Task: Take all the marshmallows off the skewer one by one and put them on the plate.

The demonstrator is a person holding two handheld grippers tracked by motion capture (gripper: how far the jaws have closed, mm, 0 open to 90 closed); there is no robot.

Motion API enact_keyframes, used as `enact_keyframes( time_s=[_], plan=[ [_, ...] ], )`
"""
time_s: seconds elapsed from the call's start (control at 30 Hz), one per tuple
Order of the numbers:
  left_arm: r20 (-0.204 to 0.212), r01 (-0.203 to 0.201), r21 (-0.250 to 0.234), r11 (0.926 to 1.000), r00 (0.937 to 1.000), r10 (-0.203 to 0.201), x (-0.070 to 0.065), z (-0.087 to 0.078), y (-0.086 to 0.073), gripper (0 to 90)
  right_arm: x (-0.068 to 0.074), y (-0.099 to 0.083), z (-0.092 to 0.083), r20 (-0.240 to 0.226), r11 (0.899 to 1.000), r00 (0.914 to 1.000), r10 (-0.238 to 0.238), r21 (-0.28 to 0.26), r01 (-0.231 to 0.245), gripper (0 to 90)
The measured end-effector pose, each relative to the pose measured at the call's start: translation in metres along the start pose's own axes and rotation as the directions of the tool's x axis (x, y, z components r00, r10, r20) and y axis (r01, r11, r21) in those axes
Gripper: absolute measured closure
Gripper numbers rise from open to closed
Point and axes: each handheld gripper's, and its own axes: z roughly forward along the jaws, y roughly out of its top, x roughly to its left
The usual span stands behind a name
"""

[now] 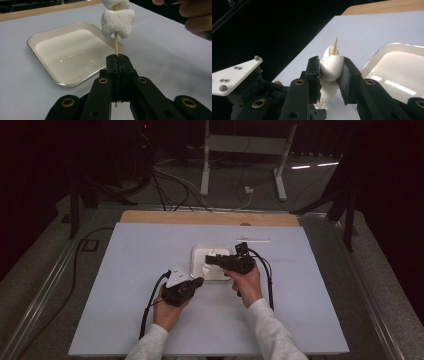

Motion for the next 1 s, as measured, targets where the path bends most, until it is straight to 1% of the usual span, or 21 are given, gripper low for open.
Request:
enact_keyframes(
  time_s=[0.03,0.07,0.17,0.2,0.23,0.27,0.3,0.37,0.43,0.47,0.5,0.57,0.67,0.77,0.8,0.83,0.87,0.9,0.93,0.97,1.0],
  plan=[
    [-0.002,0.0,0.0,1.0,1.0,0.0,0.0,0.0,0.0,90.0,0.0,0.0,0.0,0.0,1.0,1.0,0.0,0.0,0.0,72.9],
    [-0.004,0.002,-0.002,1.0,1.0,-0.002,0.001,0.0,0.0,90.0,0.001,0.0,0.0,0.013,1.0,0.9999,-0.01,0.0,0.01,76.5],
    [-0.005,-0.001,-0.008,1.0,1.0,0.001,0.002,-0.001,0.0,90.0,0.002,0.001,-0.001,0.025,1.0,0.9997,-0.005,-0.01,0.005,78.5],
    [-0.003,0.003,-0.015,0.9999,1.0,-0.003,0.002,-0.001,0.0,90.0,0.002,0.003,-0.003,0.035,1.0,0.9994,0.008,-0.03,-0.007,79.5],
    [-0.009,-0.007,-0.018,0.9998,0.9999,0.007,0.002,-0.002,0.0,90.0,0.002,0.003,-0.003,0.035,1.0,0.9994,0.008,-0.03,-0.007,79.5],
    [-0.011,-0.008,-0.024,0.9997,0.9999,0.008,0.002,-0.002,0.0,90.0,0.001,0.004,-0.006,0.038,0.999,0.999,0.021,-0.051,-0.019,79.7],
    [-0.009,-0.009,-0.026,0.9996,0.9999,0.009,0.002,-0.002,0.0,90.0,0.001,0.005,-0.007,0.042,0.998,0.9989,0.023,-0.055,-0.021,79.7],
    [-0.011,-0.02,-0.025,0.9995,0.9997,0.02,0.001,-0.002,-0.001,90.0,0.001,0.005,-0.008,0.043,0.998,0.9987,0.029,-0.06,-0.026,79.7],
    [-0.012,-0.022,-0.032,0.9993,0.9997,0.021,0.0,-0.002,0.0,90.0,-0.001,0.006,-0.01,0.038,0.996,0.9984,0.042,-0.082,-0.038,79.7],
    [-0.012,-0.024,-0.033,0.9991,0.9996,0.024,0.0,-0.002,0.0,90.0,-0.001,0.006,-0.01,0.038,0.996,0.9984,0.042,-0.082,-0.038,79.7],
    [-0.01,-0.03,-0.033,0.999,0.9995,0.029,0.0,-0.003,0.0,90.0,-0.002,0.008,-0.013,0.025,0.993,0.9976,0.064,-0.099,-0.061,79.7],
    [-0.012,-0.035,-0.035,0.9988,0.9993,0.034,0.0,-0.004,0.0,90.0,-0.003,0.008,-0.015,0.023,0.992,0.9973,0.07,-0.111,-0.067,79.7],
    [-0.026,-0.056,-0.026,0.9981,0.9981,0.055,0.0,-0.005,0.0,90.0,-0.004,0.009,-0.017,0.024,0.991,0.9969,0.074,-0.116,-0.071,79.8],
    [-0.031,-0.068,-0.017,0.9976,0.9973,0.067,-0.001,-0.004,-0.001,90.0,-0.007,0.011,-0.021,0.024,0.986,0.9954,0.093,-0.14,-0.089,79.9],
    [-0.038,-0.074,0.005,0.9972,0.9965,0.074,-0.001,-0.003,-0.001,90.0,-0.007,0.011,-0.021,0.024,0.986,0.9954,0.093,-0.14,-0.089,79.9],
    [-0.072,-0.107,0.065,0.9922,0.9912,0.111,-0.001,0.0,-0.006,90.0,-0.01,0.016,-0.036,0.013,0.96,0.9917,0.128,-0.252,-0.121,81.1],
    [-0.071,-0.099,0.083,0.9917,0.9919,0.105,0.001,0.001,-0.011,90.0,-0.01,0.016,-0.036,0.013,0.96,0.9917,0.128,-0.252,-0.121,81.1],
    [-0.08,-0.077,0.087,0.9932,0.9933,0.084,0.004,0.001,-0.014,90.0,-0.013,0.021,-0.045,-0.01,0.944,0.9877,0.156,-0.292,-0.152,81.1],
    [-0.079,-0.045,0.067,0.9967,0.9956,0.051,0.007,0.0,-0.012,90.0,-0.015,0.027,-0.058,-0.006,0.933,0.9867,0.162,-0.326,-0.155,81.1],
    [-0.078,-0.029,0.049,0.9984,0.9964,0.033,0.009,-0.002,-0.009,90.0,-0.015,0.034,-0.07,0.03,0.935,0.99,0.138,-0.332,-0.121,80.8],
    [-0.081,-0.02,0.033,0.9993,0.9965,0.023,0.009,-0.003,-0.007,90.0,-0.014,0.039,-0.077,0.058,0.947,0.9917,0.115,-0.308,-0.092,80.5]
  ],
)
